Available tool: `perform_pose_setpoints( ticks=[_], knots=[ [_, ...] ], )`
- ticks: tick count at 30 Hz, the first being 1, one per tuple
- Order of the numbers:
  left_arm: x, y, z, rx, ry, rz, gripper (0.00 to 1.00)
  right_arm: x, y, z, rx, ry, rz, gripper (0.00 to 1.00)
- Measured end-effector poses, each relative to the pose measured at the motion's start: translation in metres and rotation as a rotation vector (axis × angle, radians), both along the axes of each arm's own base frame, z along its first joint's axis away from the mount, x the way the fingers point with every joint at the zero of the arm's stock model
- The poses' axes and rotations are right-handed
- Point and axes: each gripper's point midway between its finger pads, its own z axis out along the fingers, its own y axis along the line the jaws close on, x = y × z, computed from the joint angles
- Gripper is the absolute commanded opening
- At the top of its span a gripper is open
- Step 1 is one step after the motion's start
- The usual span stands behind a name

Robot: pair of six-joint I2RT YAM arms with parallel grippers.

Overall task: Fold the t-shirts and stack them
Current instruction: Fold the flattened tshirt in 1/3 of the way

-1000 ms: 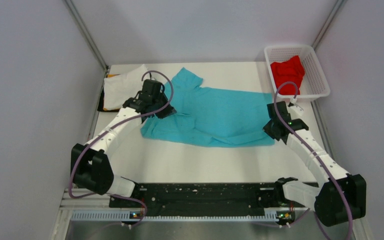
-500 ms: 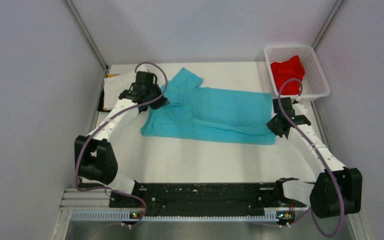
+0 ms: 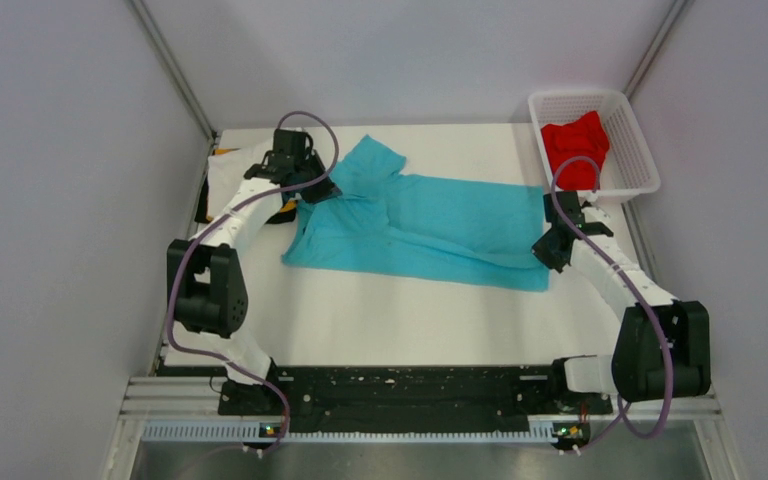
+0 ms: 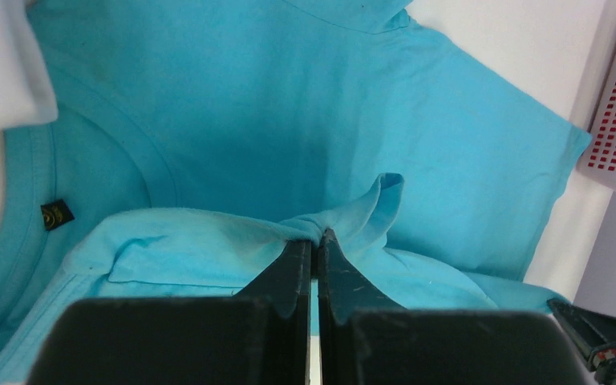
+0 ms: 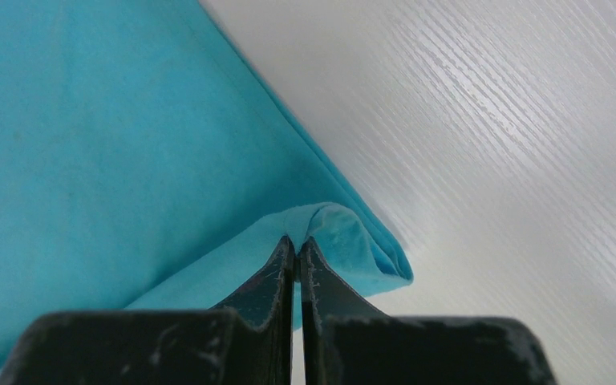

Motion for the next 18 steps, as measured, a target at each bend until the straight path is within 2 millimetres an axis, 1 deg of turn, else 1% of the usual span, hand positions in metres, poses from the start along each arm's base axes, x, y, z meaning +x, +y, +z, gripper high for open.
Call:
perform_pose_setpoints(
  ticks=[1,2,3,4,5,6,7,8,9,10,11,12,14,15,17,18],
  knots=[
    [0.005,-0.002,-0.001,0.0,-0.007,-0.017,0.01,0.003,-0.001,-0.001,0.001,-0.002,-0.003,0.07],
    [0.01,-0.004,-0.003,0.003,-0.009,-0.03,0.09,0.006,-0.002,-0.003,0.002,-0.004,-0.007,0.12],
    [0.016,-0.006,-0.006,0.006,-0.011,-0.039,0.19,0.008,-0.003,-0.004,0.004,-0.005,-0.013,0.2],
    [0.025,-0.007,-0.01,0.014,-0.01,-0.05,0.32,0.012,-0.005,-0.006,0.006,-0.005,-0.021,0.33],
    [0.031,-0.007,-0.014,0.022,-0.009,-0.055,0.45,0.014,-0.006,-0.008,0.012,-0.004,-0.029,0.49],
    [0.037,-0.008,-0.018,0.031,0.0,-0.058,0.56,0.018,-0.008,-0.009,0.021,-0.004,-0.037,0.57],
    [0.043,-0.008,-0.023,0.039,0.01,-0.064,0.9,0.021,-0.01,-0.009,0.029,-0.006,-0.05,0.65],
    [0.049,-0.009,-0.026,0.044,0.02,-0.067,0.98,0.024,-0.013,-0.007,0.027,-0.009,-0.054,0.73],
    [0.054,-0.009,-0.028,0.049,0.026,-0.071,0.99,0.028,-0.015,-0.004,0.025,-0.019,-0.06,0.82],
    [0.059,-0.009,-0.028,0.052,0.027,-0.07,0.99,0.032,-0.017,0.002,0.018,-0.031,-0.061,0.86],
    [0.061,-0.008,-0.026,0.055,0.027,-0.07,0.99,0.037,-0.02,0.009,0.007,-0.051,-0.058,0.94],
    [0.061,-0.007,-0.024,0.057,0.026,-0.069,0.99,0.043,-0.021,0.019,-0.006,-0.074,-0.046,0.98],
    [0.061,-0.007,-0.016,0.056,0.014,-0.071,0.99,0.05,-0.022,0.037,-0.024,-0.127,-0.014,0.99],
    [0.06,-0.007,-0.012,0.053,0.009,-0.073,0.99,0.051,-0.022,0.043,-0.027,-0.142,0.003,0.99],
    [0.053,-0.01,-0.006,0.034,-0.005,-0.086,0.99,0.051,-0.014,0.055,-0.01,-0.176,0.065,0.99],
    [0.048,-0.011,-0.004,0.023,-0.006,-0.095,0.99,0.052,-0.006,0.058,0.012,-0.19,0.113,0.99]
  ],
)
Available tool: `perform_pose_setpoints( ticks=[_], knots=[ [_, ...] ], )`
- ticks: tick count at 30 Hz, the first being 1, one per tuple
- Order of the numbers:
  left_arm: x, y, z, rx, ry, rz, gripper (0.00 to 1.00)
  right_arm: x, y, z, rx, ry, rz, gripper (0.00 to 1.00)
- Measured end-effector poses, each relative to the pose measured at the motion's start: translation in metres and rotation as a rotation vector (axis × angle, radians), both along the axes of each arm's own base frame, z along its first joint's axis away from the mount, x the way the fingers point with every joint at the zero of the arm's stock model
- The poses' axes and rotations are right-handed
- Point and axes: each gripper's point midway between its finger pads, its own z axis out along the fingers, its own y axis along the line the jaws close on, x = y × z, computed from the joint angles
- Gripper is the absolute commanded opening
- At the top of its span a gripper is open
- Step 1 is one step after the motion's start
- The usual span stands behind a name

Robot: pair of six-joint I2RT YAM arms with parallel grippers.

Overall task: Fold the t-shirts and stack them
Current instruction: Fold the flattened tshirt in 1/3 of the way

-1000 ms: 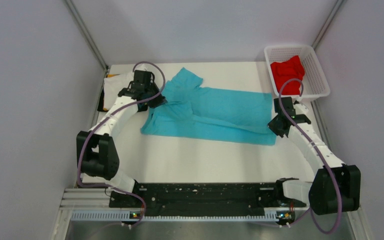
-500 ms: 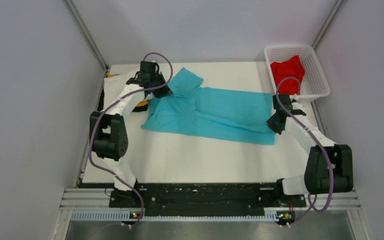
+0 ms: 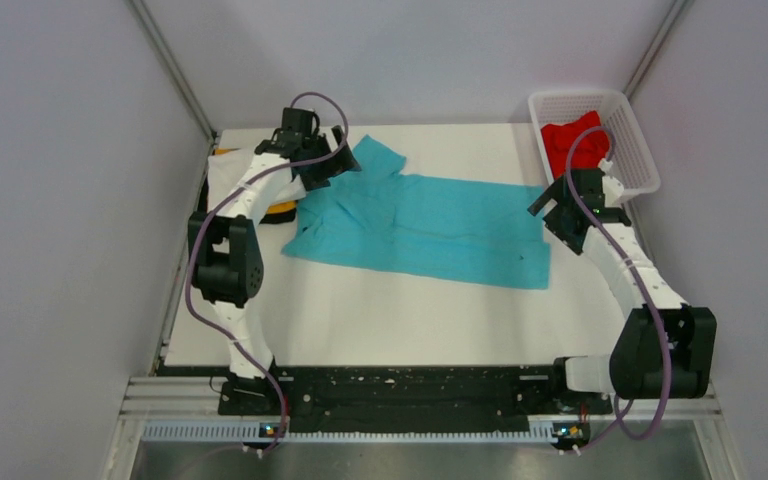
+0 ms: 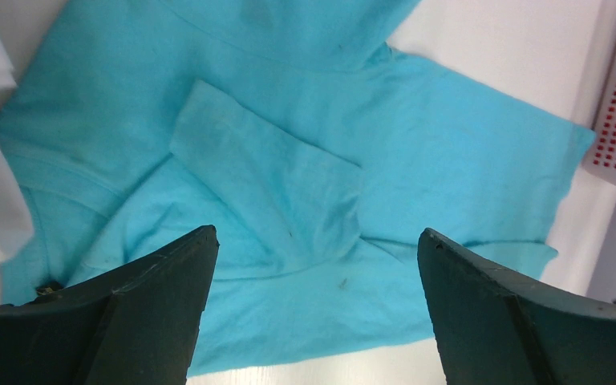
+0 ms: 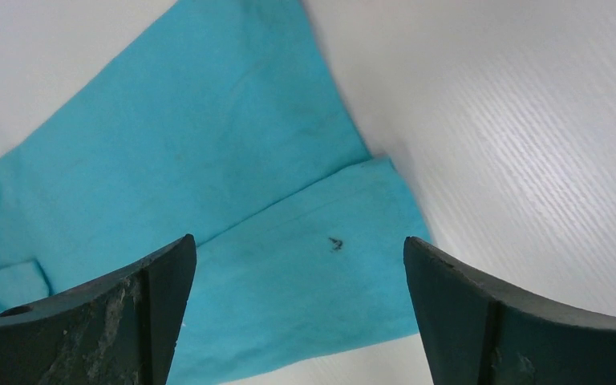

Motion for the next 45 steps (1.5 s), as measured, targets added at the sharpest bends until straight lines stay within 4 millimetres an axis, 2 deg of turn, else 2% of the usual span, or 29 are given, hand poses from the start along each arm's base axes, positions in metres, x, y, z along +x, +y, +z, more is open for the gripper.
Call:
perform_pose_setpoints(
  ticks=[2,4,9,13,14,17,19,21,27,33,36,42,45],
  knots=[
    [-0.016,-0.003,0.0,-0.03,0.009,-0.019,0.99,0.001,0.014,-0.003,0.019,-0.011,0.077,0.99],
    [-0.034,-0.004,-0.008,-0.049,0.035,-0.03,0.99,-0.004,0.037,-0.016,0.04,0.015,0.172,0.99],
    [-0.067,0.003,-0.052,-0.019,0.149,-0.019,0.99,-0.019,0.11,-0.059,0.096,0.135,0.447,0.99],
    [-0.086,0.015,-0.082,0.023,0.221,0.013,0.99,-0.029,0.136,-0.092,0.099,0.23,0.547,0.99],
    [-0.091,0.018,-0.089,0.032,0.237,0.022,0.99,-0.031,0.137,-0.099,0.092,0.25,0.558,0.99],
    [-0.111,0.025,-0.111,0.049,0.285,0.046,0.99,-0.024,0.139,-0.097,0.089,0.225,0.566,0.99],
    [-0.117,0.027,-0.107,0.036,0.259,0.066,0.99,-0.026,0.138,-0.098,0.088,0.212,0.568,0.99],
    [-0.133,0.03,-0.11,0.03,0.267,0.088,0.99,-0.032,0.137,-0.098,0.088,0.185,0.57,0.99],
    [-0.195,0.038,-0.113,-0.013,0.297,0.171,0.99,-0.063,0.129,-0.099,0.099,0.167,0.578,0.99],
    [-0.27,0.042,-0.117,-0.025,0.371,0.244,0.99,-0.098,0.122,-0.1,0.118,0.199,0.586,0.99],
    [-0.295,0.04,-0.118,-0.042,0.375,0.264,0.99,-0.114,0.119,-0.101,0.132,0.217,0.58,0.99],
    [-0.323,0.027,-0.115,-0.092,0.366,0.264,0.99,-0.132,0.117,-0.1,0.159,0.225,0.568,0.99],
    [-0.326,0.026,-0.11,-0.078,0.354,0.258,0.99,-0.134,0.116,-0.101,0.16,0.237,0.559,0.99]
  ],
)
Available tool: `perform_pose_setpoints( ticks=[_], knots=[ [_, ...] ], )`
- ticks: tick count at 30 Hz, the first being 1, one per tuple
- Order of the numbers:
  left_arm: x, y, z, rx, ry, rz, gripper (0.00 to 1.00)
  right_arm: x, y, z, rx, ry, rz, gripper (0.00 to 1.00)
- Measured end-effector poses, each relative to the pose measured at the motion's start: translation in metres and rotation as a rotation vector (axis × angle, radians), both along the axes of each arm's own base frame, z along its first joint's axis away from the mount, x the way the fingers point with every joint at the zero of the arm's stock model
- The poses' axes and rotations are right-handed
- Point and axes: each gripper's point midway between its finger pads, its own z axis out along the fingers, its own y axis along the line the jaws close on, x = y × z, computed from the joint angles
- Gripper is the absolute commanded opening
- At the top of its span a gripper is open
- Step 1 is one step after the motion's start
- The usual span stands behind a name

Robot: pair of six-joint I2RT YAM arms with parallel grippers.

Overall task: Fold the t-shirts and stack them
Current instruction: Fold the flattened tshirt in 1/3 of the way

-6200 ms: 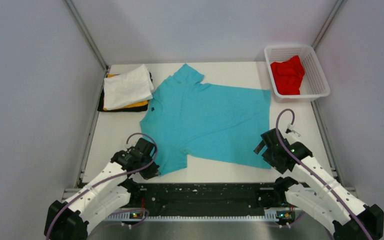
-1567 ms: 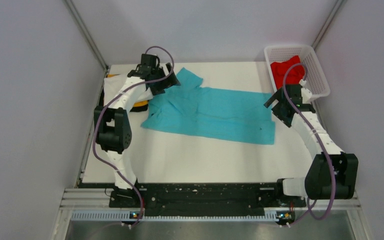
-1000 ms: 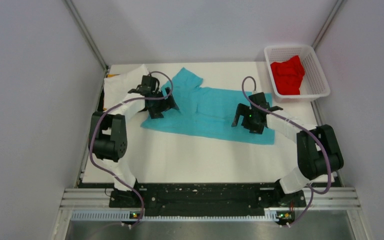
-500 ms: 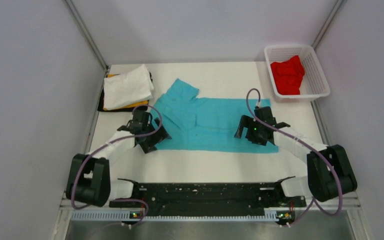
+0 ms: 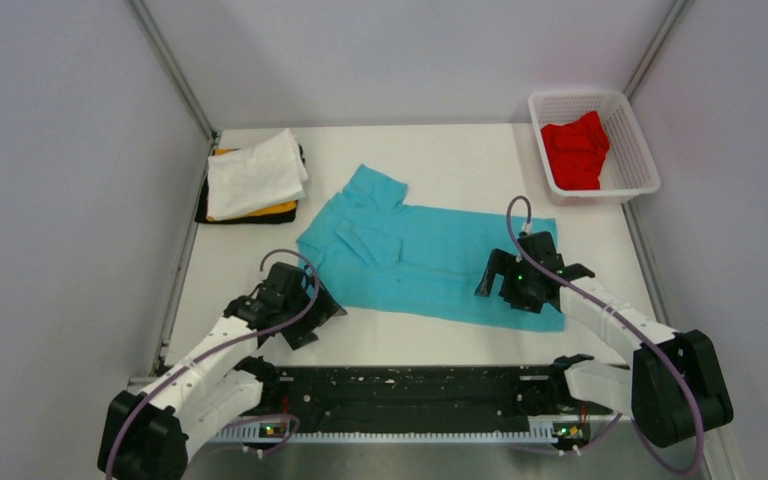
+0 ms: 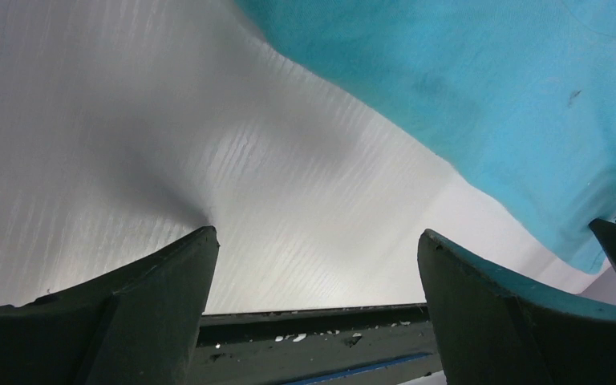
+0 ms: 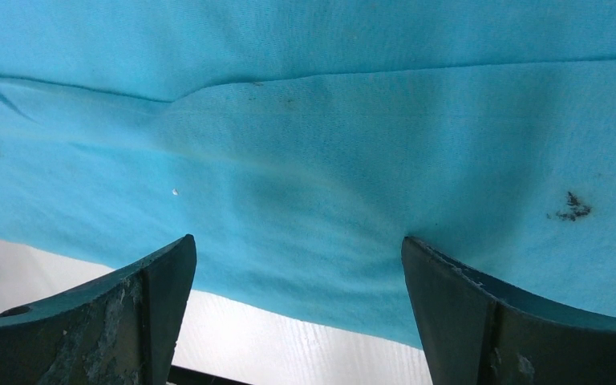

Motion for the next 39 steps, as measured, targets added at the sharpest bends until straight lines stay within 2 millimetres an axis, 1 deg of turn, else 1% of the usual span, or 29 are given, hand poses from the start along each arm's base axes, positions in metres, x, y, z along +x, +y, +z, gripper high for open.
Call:
perform_pose_setpoints(
  ticks=[2,4,5,7,9,11,13,15,17,18,20,23,24,26,29,32,39],
  knots=[
    [0.007,0.0,0.01,0.016,-0.023,-0.006,0.99,-0.002,-0.001,0.0,-0.004,0.011,0.0,0.99],
    [0.026,-0.003,0.031,0.033,-0.083,-0.017,0.99,-0.003,-0.002,0.0,-0.009,0.017,-0.002,0.99],
    [0.041,-0.005,0.043,0.041,-0.128,-0.021,0.99,-0.004,-0.003,0.0,-0.015,0.024,-0.003,0.99],
    [0.069,-0.011,0.061,0.055,-0.214,-0.029,0.99,-0.005,-0.004,-0.001,-0.021,0.029,-0.005,0.99],
    [0.098,-0.015,0.072,0.079,-0.277,-0.038,0.99,-0.006,-0.005,-0.001,-0.027,0.036,-0.006,0.99],
    [0.125,-0.019,0.074,0.117,-0.297,-0.051,0.99,-0.008,-0.007,-0.001,-0.035,0.043,-0.009,0.99],
    [0.149,-0.021,0.069,0.153,-0.29,-0.06,0.99,-0.009,-0.009,0.0,-0.046,0.05,-0.012,0.99],
    [0.171,-0.024,0.061,0.177,-0.279,-0.071,0.99,-0.01,-0.012,0.004,-0.068,0.055,-0.02,0.99],
    [0.183,-0.025,0.047,0.191,-0.258,-0.081,0.99,-0.004,-0.015,0.015,-0.084,0.033,-0.032,0.99],
    [0.184,-0.025,0.04,0.196,-0.242,-0.086,0.99,-0.001,-0.016,0.021,-0.088,0.016,-0.037,0.99],
    [0.181,-0.022,0.02,0.21,-0.19,-0.093,0.99,0.011,-0.018,0.039,-0.095,-0.049,-0.056,0.99],
    [0.168,-0.018,-0.004,0.219,-0.128,-0.102,0.99,0.03,-0.022,0.072,-0.098,-0.169,-0.09,0.99],
    [0.166,-0.018,-0.007,0.214,-0.13,-0.097,0.99,0.035,-0.024,0.083,-0.1,-0.211,-0.104,0.99],
    [0.165,-0.017,-0.006,0.207,-0.148,-0.087,0.99,0.042,-0.027,0.097,-0.105,-0.266,-0.124,0.99],
    [0.16,-0.016,-0.005,0.184,-0.172,-0.061,0.99,0.046,-0.032,0.105,-0.118,-0.308,-0.147,0.99],
    [0.143,-0.009,-0.005,0.17,-0.177,-0.026,0.99,0.05,-0.037,0.11,-0.139,-0.34,-0.165,0.99],
    [0.083,0.016,-0.006,0.172,-0.118,0.048,0.99,0.062,-0.043,0.119,-0.159,-0.404,-0.196,0.99]
  ],
)
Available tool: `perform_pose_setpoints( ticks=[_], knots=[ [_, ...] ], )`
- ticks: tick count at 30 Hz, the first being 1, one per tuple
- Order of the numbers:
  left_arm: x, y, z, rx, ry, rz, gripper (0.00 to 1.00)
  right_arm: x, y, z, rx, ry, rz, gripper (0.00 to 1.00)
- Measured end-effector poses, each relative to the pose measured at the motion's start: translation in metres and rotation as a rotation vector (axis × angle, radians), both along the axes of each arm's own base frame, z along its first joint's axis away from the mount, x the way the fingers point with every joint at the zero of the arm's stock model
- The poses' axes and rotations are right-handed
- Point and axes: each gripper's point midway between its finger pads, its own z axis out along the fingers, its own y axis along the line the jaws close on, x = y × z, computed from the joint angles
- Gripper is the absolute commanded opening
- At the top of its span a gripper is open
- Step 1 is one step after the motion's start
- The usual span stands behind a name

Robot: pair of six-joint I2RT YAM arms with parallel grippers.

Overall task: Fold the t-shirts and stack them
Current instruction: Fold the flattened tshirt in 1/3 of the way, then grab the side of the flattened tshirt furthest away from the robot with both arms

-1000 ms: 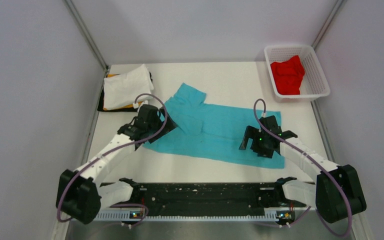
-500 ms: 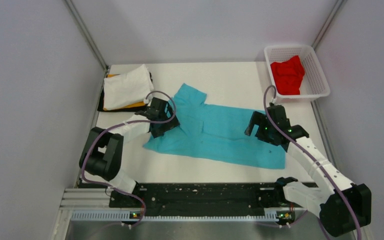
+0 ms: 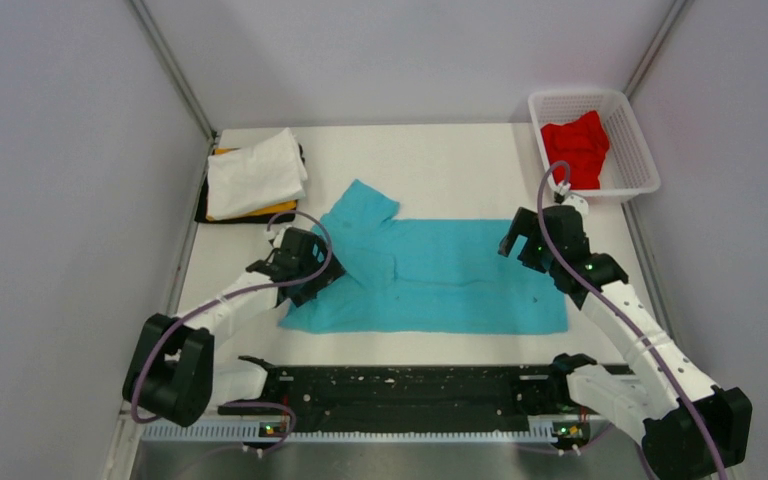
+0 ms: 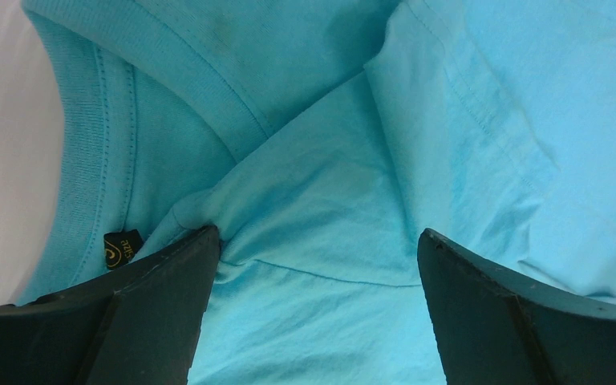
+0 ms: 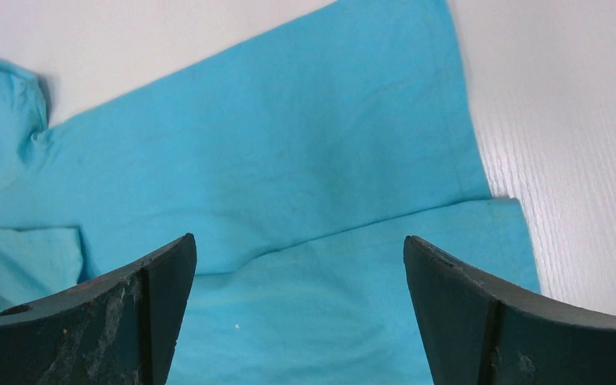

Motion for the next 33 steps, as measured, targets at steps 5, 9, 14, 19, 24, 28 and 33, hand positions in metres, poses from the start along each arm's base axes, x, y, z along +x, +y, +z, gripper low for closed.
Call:
perform_pose_setpoints(
  ticks=[5,9,14,19,24,28,33],
  knots=[
    [-0.029,0.015,-0.004,0.033,0.071,0.032,0.99,0.007,0.001,0.003,0.003,-0.025,-0.005,0.99],
    [-0.04,0.021,-0.003,0.071,0.126,0.032,0.99,0.013,0.001,-0.004,-0.018,-0.012,-0.001,0.99],
    [-0.008,0.019,0.038,0.123,0.063,-0.002,0.99,0.017,-0.005,-0.025,-0.074,0.059,-0.01,0.99],
    [0.069,0.007,0.095,0.187,-0.088,-0.049,0.99,0.028,-0.013,-0.036,-0.098,0.12,-0.032,0.99],
    [0.175,-0.009,0.111,0.31,-0.147,-0.095,0.95,0.043,-0.021,-0.035,-0.095,0.135,-0.052,0.99],
    [0.239,-0.012,0.077,0.366,-0.114,-0.143,0.88,0.047,-0.022,-0.045,-0.098,0.171,-0.045,0.99],
    [0.285,0.002,0.031,0.401,-0.063,-0.171,0.8,0.05,-0.022,-0.057,-0.091,0.217,-0.035,0.98]
  ],
)
